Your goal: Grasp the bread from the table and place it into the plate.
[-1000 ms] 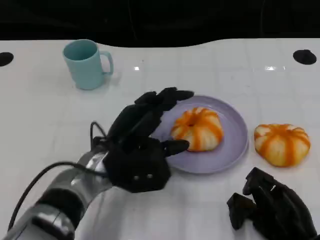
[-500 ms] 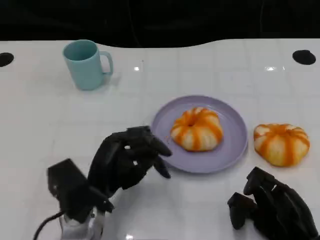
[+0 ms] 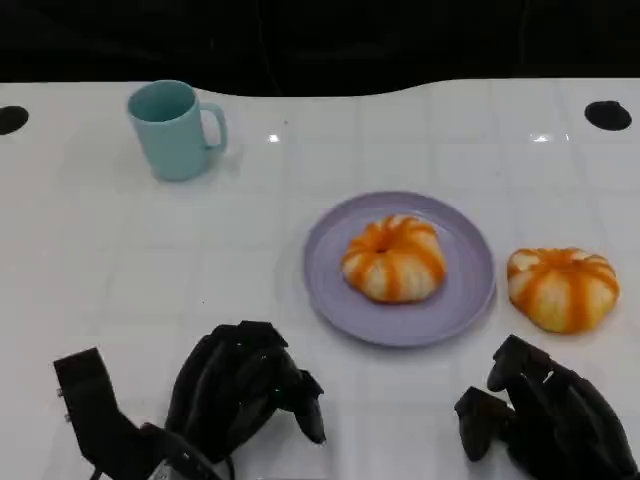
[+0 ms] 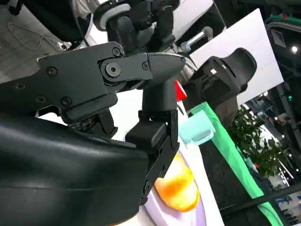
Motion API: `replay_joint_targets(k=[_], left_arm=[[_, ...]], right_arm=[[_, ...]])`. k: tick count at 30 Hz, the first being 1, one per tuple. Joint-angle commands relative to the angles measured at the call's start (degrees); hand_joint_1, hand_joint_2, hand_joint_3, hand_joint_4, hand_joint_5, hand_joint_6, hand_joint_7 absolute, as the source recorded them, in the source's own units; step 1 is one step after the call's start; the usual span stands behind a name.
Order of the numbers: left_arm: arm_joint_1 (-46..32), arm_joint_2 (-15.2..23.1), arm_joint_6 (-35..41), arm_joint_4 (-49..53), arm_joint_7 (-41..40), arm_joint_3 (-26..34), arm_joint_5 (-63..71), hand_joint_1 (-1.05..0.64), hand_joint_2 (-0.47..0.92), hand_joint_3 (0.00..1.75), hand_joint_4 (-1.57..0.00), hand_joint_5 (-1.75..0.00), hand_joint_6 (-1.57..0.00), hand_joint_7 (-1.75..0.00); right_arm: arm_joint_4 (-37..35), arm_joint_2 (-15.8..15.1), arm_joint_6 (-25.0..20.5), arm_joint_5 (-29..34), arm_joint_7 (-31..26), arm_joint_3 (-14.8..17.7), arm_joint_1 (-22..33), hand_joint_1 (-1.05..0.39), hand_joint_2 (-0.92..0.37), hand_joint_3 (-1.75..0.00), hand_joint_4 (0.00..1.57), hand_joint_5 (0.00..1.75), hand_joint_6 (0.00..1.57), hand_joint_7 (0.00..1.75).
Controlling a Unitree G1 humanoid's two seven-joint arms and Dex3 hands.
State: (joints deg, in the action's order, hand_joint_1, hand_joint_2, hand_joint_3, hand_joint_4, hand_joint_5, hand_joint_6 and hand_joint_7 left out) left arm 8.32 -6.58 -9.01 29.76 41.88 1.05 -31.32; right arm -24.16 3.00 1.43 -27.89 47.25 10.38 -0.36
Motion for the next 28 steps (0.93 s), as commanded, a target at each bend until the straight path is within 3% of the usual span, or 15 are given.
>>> replay_joint_targets(k=[1, 10, 16, 28], left_arm=[[-1.4, 0.4, 0.8, -1.1, 2.0, 0.8, 0.7, -1.05, 0.79, 0.0, -1.57, -0.85, -1.57, -0.57], [-1.9, 0.2, 4.1, -2.3, 2.0, 1.5, 1.1, -1.05, 0.76, 0.0, -1.57, -0.9, -1.57, -0.62], [-1.7, 0.3, 5.8, -1.7, 3.5, 2.2, 0.7, -1.05, 0.74, 0.0, -1.57, -0.85, -1.57, -0.55], [-1.1, 0.3, 7.0, 0.5, 6.4, 3.6, 0.6, -1.05, 0.72, 0.0, -1.57, -0.8, -1.57, -0.44]], right_arm=[[0.3, -0.6, 0.3, -0.9, 0.1, 0.3, 0.7, -0.57, -0.92, -0.22, 0.76, 1.74, 0.66, 1.47], [-1.3, -1.2, 0.8, -0.6, 0.3, 0.7, -0.3, -0.57, -0.92, -0.21, 0.76, 1.74, 0.68, 1.47], [-2.8, -1.2, 2.6, -0.3, 0.9, 0.7, -0.9, -0.58, -0.92, -0.22, 0.77, 1.74, 0.67, 1.47], [-3.5, -1.5, 1.9, -0.7, 1.1, 0.7, -1.0, -0.56, -0.92, -0.22, 0.77, 1.69, 0.68, 1.43]])
